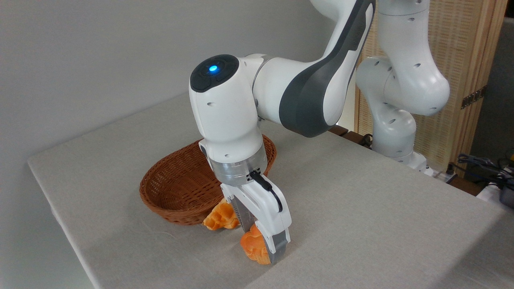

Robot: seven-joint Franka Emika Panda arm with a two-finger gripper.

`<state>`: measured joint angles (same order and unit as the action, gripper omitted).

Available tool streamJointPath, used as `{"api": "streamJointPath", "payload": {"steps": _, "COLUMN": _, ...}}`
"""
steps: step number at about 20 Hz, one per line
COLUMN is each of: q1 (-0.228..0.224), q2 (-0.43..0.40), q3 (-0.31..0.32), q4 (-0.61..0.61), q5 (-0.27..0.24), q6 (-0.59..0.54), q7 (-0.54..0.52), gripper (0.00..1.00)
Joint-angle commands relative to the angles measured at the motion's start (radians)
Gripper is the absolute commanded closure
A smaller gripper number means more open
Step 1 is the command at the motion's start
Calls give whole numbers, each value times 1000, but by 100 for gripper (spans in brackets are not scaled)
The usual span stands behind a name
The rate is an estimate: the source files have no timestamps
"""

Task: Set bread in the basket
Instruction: 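Close the gripper on the orange bun and lift it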

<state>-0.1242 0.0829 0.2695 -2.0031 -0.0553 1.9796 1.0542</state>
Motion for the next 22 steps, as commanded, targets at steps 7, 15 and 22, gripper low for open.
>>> {"api": "streamJointPath", "payload": {"steps": 7, "q1": -5, "q2": 12, "q3": 8, "q4": 1, "q5": 0, "q6": 13, "q7": 24, "gripper": 45}}
{"api": "streamJointPath", "payload": {"steps": 15, "q1": -9, "q2": -46, "q3": -4, "q4": 119, "q5": -1, "q6": 4, "q7": 21, "gripper": 36}}
{"api": "streamJointPath", "payload": {"steps": 22, "q1": -15, "q2": -68, "q3": -182, "q4": 172, "q5": -61, "q6": 1, "q7": -109, "gripper": 37}}
